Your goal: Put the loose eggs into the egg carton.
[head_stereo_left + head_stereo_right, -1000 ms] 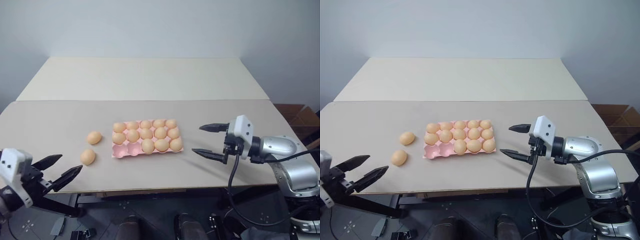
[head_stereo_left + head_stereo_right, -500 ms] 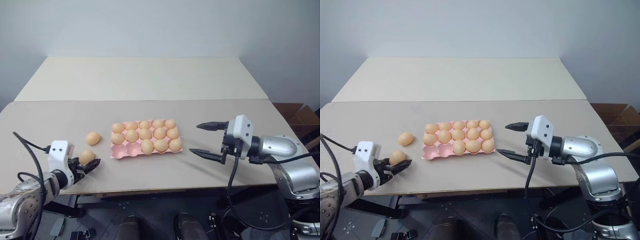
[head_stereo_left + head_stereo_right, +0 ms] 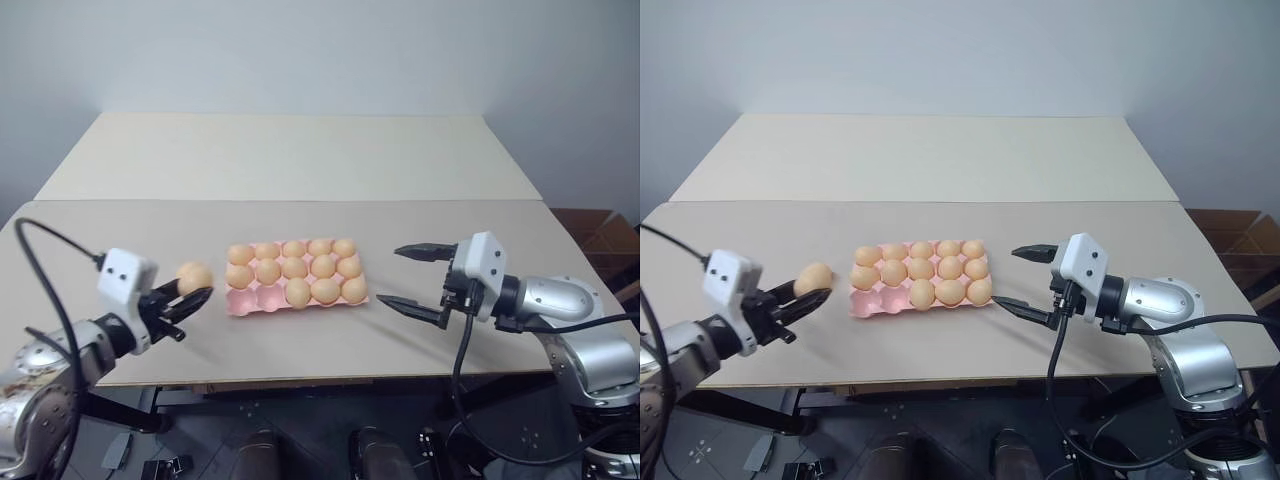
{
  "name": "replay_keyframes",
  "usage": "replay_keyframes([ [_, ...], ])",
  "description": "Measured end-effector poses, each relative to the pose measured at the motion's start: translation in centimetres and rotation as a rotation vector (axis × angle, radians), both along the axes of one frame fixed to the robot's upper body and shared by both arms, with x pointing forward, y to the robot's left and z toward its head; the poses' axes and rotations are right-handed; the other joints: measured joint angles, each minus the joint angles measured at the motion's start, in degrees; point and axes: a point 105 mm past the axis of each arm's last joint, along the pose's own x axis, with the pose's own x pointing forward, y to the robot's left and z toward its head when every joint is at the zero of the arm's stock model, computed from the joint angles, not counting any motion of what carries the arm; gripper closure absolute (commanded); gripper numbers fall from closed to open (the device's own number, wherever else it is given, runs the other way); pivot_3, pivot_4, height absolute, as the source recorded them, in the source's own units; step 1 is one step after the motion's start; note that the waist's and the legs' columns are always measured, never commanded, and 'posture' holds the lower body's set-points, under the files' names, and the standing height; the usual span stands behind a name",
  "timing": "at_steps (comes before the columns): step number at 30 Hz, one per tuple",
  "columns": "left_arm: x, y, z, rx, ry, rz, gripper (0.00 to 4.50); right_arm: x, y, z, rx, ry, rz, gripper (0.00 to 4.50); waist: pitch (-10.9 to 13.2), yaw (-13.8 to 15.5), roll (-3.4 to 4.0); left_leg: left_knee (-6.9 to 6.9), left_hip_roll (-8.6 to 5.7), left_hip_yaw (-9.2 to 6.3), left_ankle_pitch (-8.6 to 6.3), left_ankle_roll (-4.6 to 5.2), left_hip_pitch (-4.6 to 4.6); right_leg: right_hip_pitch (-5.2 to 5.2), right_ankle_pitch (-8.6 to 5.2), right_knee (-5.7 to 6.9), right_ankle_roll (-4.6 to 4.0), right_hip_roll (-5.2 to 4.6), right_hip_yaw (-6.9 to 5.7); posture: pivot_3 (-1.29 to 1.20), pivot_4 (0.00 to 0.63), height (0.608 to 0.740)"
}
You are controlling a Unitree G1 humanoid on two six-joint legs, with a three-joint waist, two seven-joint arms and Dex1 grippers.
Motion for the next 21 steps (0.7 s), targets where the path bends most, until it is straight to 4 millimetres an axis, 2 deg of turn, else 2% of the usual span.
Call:
replay_keyframes([
  [3,1.1,-3.2,-0.2,-0.006,-0.002,-0.131,2.77,0.0,0.2,0.1,0.01,-0.003,-0.007,0.0,0.0,0.1,-0.01,0.01,-0.02,0.0,0.01,0.0,0.0,0.02,0.11,0.0,0.19,0.02,0.02,0.0,0.15,0.74],
  [6,1.9,-4.8,-0.9,0.007,0.02,-0.198,2.77,0.0,0.3,0.2,0.015,-0.009,-0.017,0.0,0.0,-0.3,-0.02,0.01,-0.01,-0.02,0.0,0.0,-0.04,-0.02,0.14,-0.02,0.25,0.07,0.04,0.0,0.15,0.74],
  [9,2.0,-5.5,-1.5,0.022,0.044,-0.236,1.98,-0.1,0.5,0.3,0.015,-0.018,-0.017,0.0,0.0,-0.7,-0.01,0.0,0.02,-0.06,-0.03,0.06,-0.08,-0.05,0.11,-0.02,0.27,0.1,0.03,0.0,0.15,0.74],
  [15,1.8,-5.0,-1.5,0.05,0.054,-0.255,0.01,-0.1,0.5,0.3,0.025,-0.011,-0.044,0.0,0.0,-0.7,-0.01,0.01,0.01,-0.07,-0.03,0.06,-0.08,-0.04,0.11,-0.01,0.29,0.06,-0.01,0.0,0.15,0.74],
  [18,1.8,-4.4,-0.4,0.049,0.017,-0.237,0.01,-0.1,0.5,0.2,0.029,-0.009,-0.048,0.0,0.0,-0.7,-0.02,0.01,0.0,-0.06,-0.02,0.05,-0.06,-0.03,0.12,-0.02,0.31,0.04,0.01,0.0,0.15,0.74],
  [21,1.6,-2.7,1.0,0.043,-0.05,-0.194,0.01,-0.1,0.5,0.3,0.033,-0.01,-0.046,0.0,0.0,-0.9,-0.02,0.01,0.04,-0.07,-0.02,0.05,-0.06,-0.05,0.11,0.0,0.3,0.08,0.0,0.0,0.15,0.74],
])
